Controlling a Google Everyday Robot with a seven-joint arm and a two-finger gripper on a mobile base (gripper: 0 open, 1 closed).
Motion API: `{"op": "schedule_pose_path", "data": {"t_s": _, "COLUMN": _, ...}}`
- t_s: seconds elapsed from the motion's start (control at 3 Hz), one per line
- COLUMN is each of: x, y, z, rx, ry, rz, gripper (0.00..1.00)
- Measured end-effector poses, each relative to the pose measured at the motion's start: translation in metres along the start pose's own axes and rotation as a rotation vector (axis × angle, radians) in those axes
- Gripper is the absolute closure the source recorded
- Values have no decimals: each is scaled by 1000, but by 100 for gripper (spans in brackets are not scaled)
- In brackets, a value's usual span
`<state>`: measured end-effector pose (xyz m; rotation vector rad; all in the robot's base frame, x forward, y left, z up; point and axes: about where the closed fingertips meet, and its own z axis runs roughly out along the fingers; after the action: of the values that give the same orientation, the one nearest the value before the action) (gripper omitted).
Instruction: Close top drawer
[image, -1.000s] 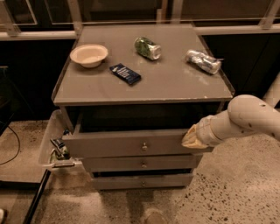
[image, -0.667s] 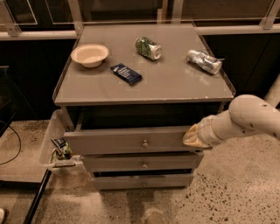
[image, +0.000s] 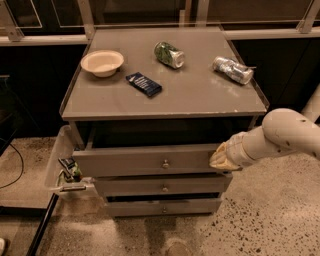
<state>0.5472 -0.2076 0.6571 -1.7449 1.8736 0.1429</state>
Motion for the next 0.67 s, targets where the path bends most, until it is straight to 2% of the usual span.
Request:
{"op": "schedule_pose_path", "data": {"t_s": 0.33, "x": 0, "y": 0, "z": 0, "rx": 0, "ry": 0, "rz": 0, "gripper": 17}}
{"op": "schedule_pose_path", "data": {"t_s": 0.67, "x": 0, "y": 0, "z": 0, "rx": 0, "ry": 0, "rz": 0, "gripper": 0}}
